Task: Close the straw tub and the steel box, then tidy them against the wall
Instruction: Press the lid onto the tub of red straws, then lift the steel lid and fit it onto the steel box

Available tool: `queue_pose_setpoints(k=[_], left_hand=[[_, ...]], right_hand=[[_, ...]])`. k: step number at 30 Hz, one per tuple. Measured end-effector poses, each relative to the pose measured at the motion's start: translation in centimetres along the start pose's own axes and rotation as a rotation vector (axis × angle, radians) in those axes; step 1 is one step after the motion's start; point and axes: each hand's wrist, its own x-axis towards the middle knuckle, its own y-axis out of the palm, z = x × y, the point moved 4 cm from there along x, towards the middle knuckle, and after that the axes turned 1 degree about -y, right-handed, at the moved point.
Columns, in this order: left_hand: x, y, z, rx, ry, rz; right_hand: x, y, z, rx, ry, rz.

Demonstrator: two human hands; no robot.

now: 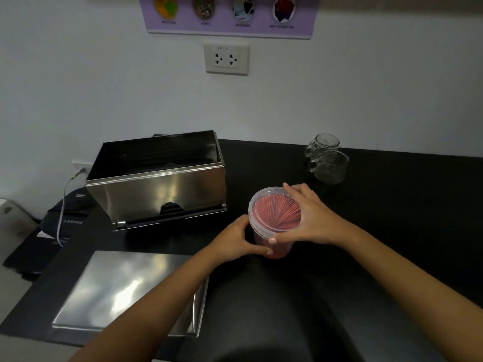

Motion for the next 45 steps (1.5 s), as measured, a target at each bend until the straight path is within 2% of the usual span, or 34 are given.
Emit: queue_pose_setpoints(k=[7,11,16,19,25,32,36,45], left_hand=[[-3.3,-0.7,-0.4,0.038,-0.057,-0.026],[-4.8,-3.6,-0.9,0.1,-0.084,-0.154],[-8.9,-6.0,-0.4,0.12,-0.09,-0.335],[-10.8,-7.5,-0.1,0.122,-0.088,-0.403],[-13.7,-10.9,1.5,0.193,-0.045,-0.432],[-18.5,-14.9,5.0,0.266,-0.015,-0.498],[-21.2,-17.0,7.8,0.284,-0.065,-0.53],[-24.4,-16.7,11.9,0.215,-0.211,-0.45]], right_hand=[[-1.4,0.2,0.0,0.11,0.002,-0.047],[-1.9,-2.4,1.5,0.12,-0.078,-0.218],[-3.3,-2.3,5.0,0.147,-0.274,-0.355],[-3.4,-1.0,7.6,0.195,-0.347,-0.39],[-2.3,1.9,12.2,0.189,-0.396,-0.363],[-1.3,6.4,15.2,0.251,-0.28,-0.383],[-1.4,10.5,15.0,0.254,-0.163,-0.355],[-3.3,17.4,11.7,0.367,0.214,-0.328]])
